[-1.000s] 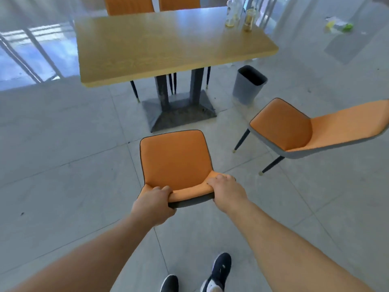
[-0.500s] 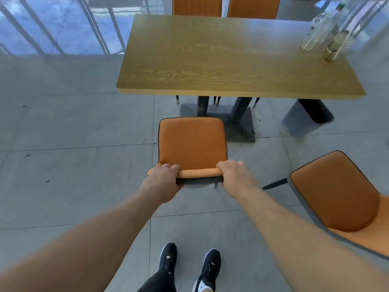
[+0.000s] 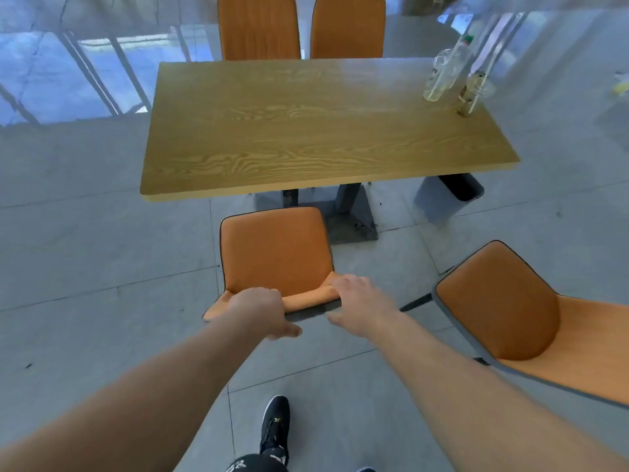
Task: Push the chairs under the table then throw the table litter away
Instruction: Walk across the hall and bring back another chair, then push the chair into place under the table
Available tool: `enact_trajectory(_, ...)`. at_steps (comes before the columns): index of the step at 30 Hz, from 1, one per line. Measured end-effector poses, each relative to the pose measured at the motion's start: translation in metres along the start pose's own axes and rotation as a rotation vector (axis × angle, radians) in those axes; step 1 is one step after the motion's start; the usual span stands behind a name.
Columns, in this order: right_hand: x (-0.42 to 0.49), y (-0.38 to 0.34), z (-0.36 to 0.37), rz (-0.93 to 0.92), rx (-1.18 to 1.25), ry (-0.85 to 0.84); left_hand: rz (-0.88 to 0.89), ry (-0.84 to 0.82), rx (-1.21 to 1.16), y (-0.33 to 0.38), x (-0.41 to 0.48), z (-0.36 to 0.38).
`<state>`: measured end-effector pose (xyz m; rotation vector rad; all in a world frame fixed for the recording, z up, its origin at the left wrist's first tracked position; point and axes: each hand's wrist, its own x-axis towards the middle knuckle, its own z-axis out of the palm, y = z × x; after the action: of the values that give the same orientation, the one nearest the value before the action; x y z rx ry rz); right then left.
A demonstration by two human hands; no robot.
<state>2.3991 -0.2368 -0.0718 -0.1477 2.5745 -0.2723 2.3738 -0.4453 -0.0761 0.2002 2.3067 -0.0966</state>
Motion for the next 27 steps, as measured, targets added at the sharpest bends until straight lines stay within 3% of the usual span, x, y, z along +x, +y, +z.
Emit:
enact_trajectory(5, -0.088, 0.094, -0.070, 0.113, 0.037, 0.252, 0.273, 0.405, -0.157, 0.126, -0.034, -0.071)
enact_trajectory(10, -0.227, 0.228, -0.099, 0.312, -0.001, 0.497, 0.545, 0.555, -0.217, 0.304, -0.097, -0.102)
enact_trajectory(19, -0.473, 0.444, -0.038, 0.625, 0.045, 0.557, 0.711, 0.468, -0.121, 0.592, -0.186, -0.010)
enact_trajectory(27, -0.516, 0.587, -0.026, 0.711, 0.084, 0.512, 0.746, 0.370, -0.130, 0.746, -0.172, 0.029)
